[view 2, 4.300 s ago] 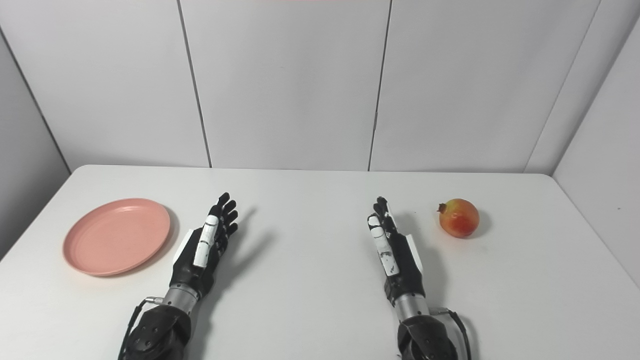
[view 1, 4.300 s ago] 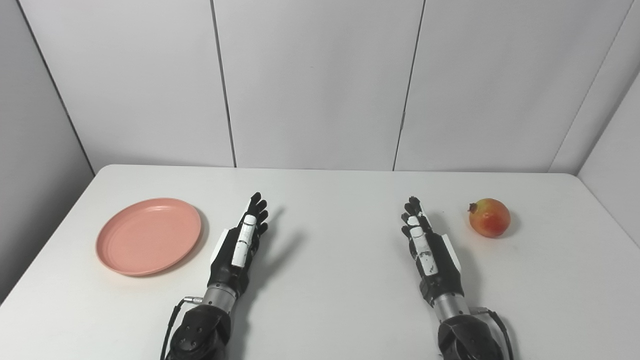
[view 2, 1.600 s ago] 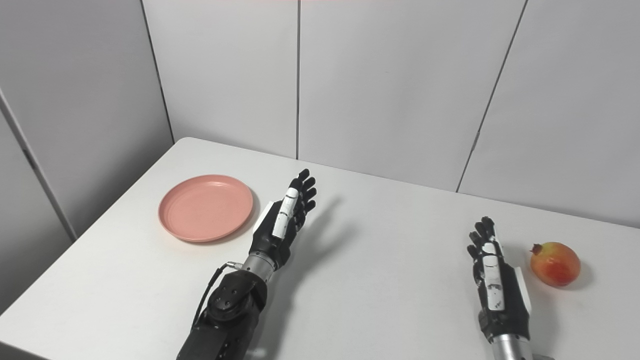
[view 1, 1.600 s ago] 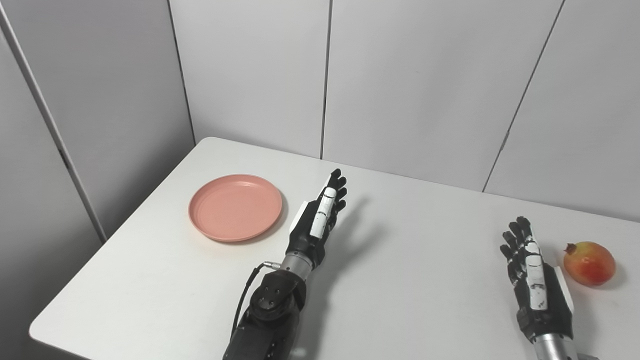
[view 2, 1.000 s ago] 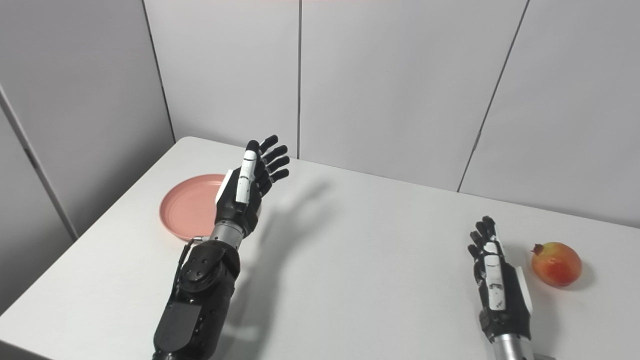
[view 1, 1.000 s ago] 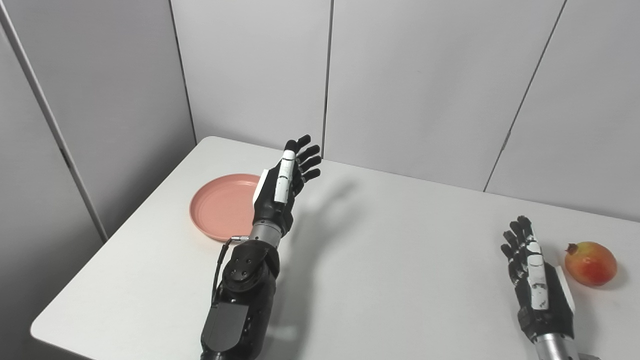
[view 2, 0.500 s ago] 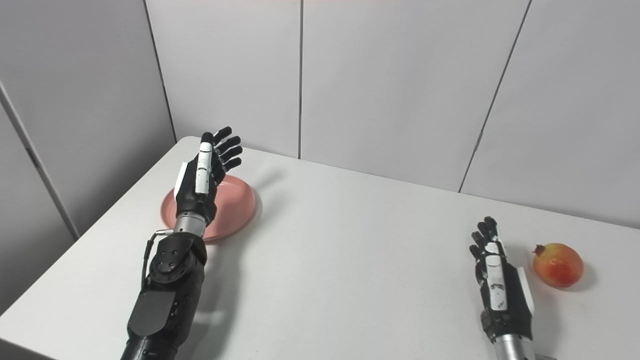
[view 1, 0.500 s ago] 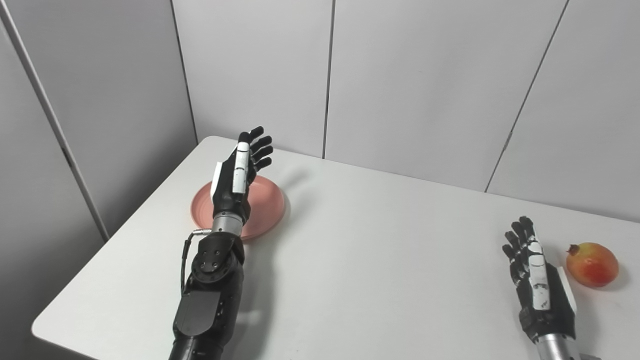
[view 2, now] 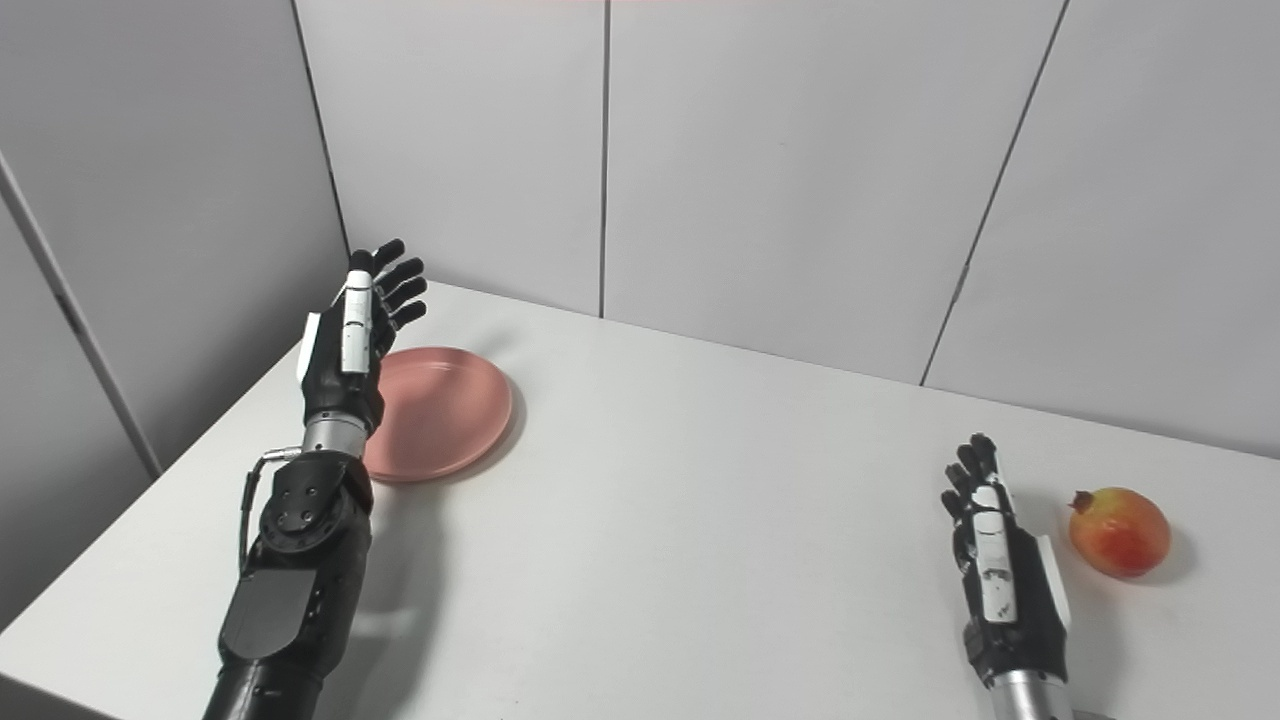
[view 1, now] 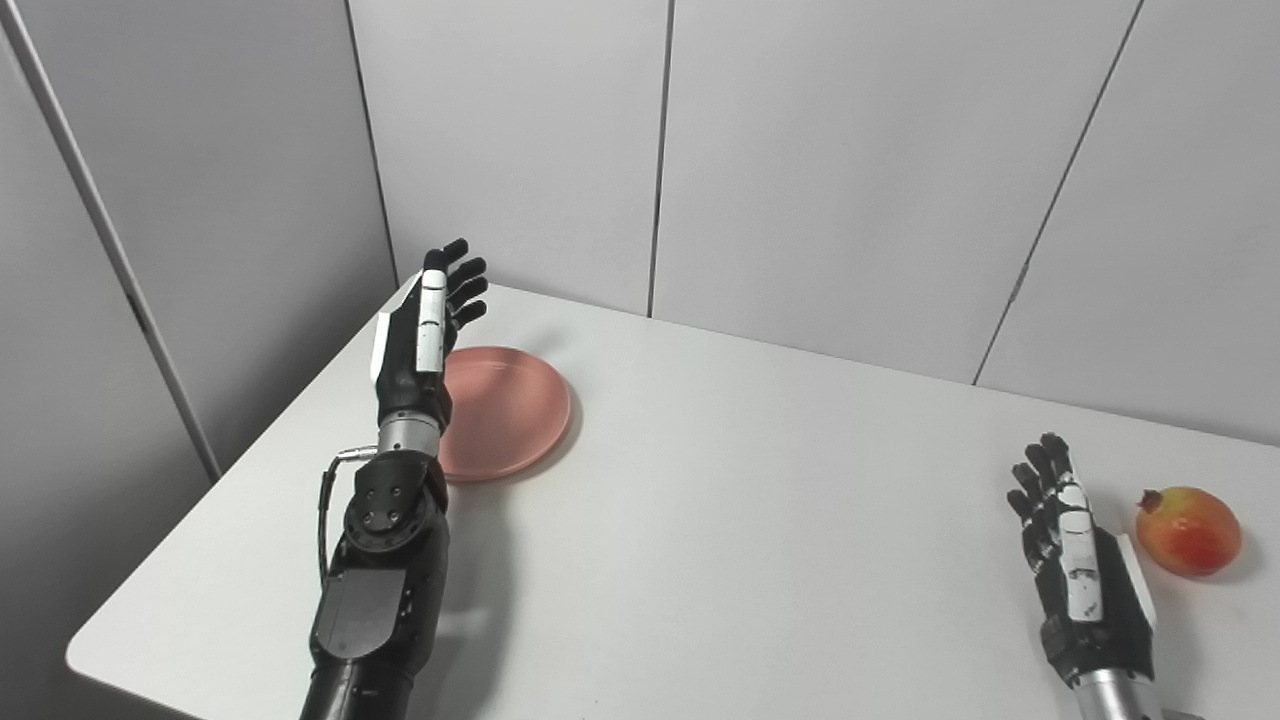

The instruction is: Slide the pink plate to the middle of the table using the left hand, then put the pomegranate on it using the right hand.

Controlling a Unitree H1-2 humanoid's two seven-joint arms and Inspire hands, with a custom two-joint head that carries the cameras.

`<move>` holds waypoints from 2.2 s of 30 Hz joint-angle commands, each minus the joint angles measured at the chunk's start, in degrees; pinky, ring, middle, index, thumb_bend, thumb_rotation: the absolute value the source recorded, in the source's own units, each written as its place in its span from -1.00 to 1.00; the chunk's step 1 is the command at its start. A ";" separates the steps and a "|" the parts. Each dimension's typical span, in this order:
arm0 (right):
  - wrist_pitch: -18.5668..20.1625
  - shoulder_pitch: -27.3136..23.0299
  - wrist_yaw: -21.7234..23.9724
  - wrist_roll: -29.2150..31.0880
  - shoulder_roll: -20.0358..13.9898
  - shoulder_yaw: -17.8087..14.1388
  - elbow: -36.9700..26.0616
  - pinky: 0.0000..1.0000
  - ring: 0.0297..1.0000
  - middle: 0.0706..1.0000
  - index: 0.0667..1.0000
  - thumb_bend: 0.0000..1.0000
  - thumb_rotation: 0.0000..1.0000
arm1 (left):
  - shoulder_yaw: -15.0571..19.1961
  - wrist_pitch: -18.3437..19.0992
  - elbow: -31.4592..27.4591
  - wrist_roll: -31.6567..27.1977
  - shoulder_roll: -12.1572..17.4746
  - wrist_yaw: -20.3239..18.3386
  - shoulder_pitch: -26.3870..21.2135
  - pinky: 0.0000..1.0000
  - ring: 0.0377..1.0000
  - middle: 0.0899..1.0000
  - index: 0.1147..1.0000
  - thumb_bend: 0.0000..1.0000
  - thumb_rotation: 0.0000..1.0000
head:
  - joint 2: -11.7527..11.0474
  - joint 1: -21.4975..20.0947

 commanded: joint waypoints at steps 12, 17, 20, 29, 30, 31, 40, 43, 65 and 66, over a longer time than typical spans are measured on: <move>-1.11 1.23 0.32 0.40 0.05 -0.23 1.02 1.00 1.00 1.00 1.00 0.07 0.93 | 1.74 -5.18 4.18 1.77 5.00 2.51 -2.89 0.61 0.62 0.58 0.55 0.39 1.00 | 0.15 0.25; -1.53 1.12 0.26 0.42 0.11 -0.36 1.40 1.00 1.00 1.00 1.00 0.07 0.90 | 2.99 -6.92 6.83 0.53 5.52 2.54 -3.14 0.62 0.62 0.58 0.55 0.40 1.00 | 0.16 0.30; -1.45 1.13 0.15 0.42 0.19 -0.40 1.34 1.00 1.00 1.00 1.00 0.06 0.91 | 3.20 -7.73 7.83 0.44 5.87 2.68 -3.22 0.61 0.62 0.59 0.56 0.40 1.00 | 0.16 0.30; -1.93 1.10 0.51 0.52 -0.03 -0.35 1.58 1.00 1.00 1.00 1.00 0.07 0.93 | 3.83 -8.81 11.34 0.58 7.17 2.96 -3.42 0.57 0.62 0.60 0.56 0.38 1.00 | 0.28 0.37; -1.92 1.08 0.55 0.62 -0.04 -0.39 1.63 1.00 1.00 1.00 1.00 0.07 0.93 | 3.90 -9.19 11.96 0.35 7.25 2.78 -3.46 0.57 0.63 0.60 0.56 0.38 1.00 | 0.31 0.38; -1.92 1.08 0.57 0.68 -0.04 -0.42 1.67 1.00 1.00 1.00 1.00 0.08 0.92 | 3.96 -9.46 12.38 0.19 7.29 2.64 -3.50 0.57 0.62 0.60 0.57 0.38 1.00 | 0.31 0.38; -1.52 1.21 0.61 0.80 -0.14 -0.28 1.23 1.00 1.00 1.00 1.00 0.11 0.91 | 3.58 -11.53 16.63 0.66 8.34 3.04 -4.04 0.61 0.65 0.62 0.58 0.38 1.00 | 0.37 0.45; -1.13 1.34 0.60 0.89 -0.16 -0.29 0.85 1.00 1.00 1.00 1.00 0.10 0.92 | 3.73 -11.66 17.29 0.28 8.53 3.02 -4.09 0.61 0.66 0.63 0.58 0.37 1.00 | 0.35 0.48; -1.22 1.37 0.22 0.55 -0.08 -0.23 0.61 1.00 1.00 1.00 1.00 0.12 0.90 | 2.28 -9.97 21.16 -2.19 7.96 1.45 -4.96 0.71 0.68 0.65 0.63 0.27 1.00 | 0.59 0.35; -1.27 1.38 0.23 0.58 -0.07 -0.25 0.61 1.00 1.00 1.00 1.00 0.11 0.90 | 1.88 -8.98 20.47 -2.13 7.85 1.35 -4.80 0.75 0.69 0.65 0.63 0.31 1.00 | 0.66 0.37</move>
